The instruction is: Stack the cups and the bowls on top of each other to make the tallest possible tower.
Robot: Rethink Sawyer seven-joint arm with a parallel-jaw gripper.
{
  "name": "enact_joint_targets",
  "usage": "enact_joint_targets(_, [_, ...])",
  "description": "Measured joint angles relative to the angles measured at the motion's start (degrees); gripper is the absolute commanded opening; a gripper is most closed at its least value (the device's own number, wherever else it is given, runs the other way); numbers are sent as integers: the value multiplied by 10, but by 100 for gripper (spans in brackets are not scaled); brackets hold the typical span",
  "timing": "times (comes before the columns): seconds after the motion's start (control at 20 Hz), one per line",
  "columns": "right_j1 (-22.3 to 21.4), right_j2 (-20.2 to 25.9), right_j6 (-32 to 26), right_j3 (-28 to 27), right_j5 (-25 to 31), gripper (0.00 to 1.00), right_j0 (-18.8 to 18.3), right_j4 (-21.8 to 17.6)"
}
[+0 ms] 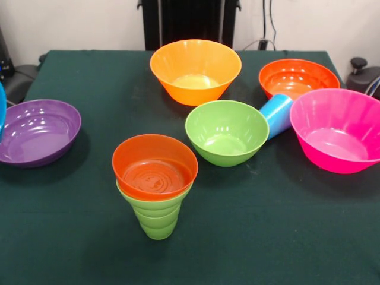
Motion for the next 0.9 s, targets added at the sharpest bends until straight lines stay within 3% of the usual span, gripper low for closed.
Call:
enact_joint_targets(0.3, [18,-15,21,-32,16,0,8,15])
enact_joint_targets(0.9, [20,-21,60,-33,22,0,47,19])
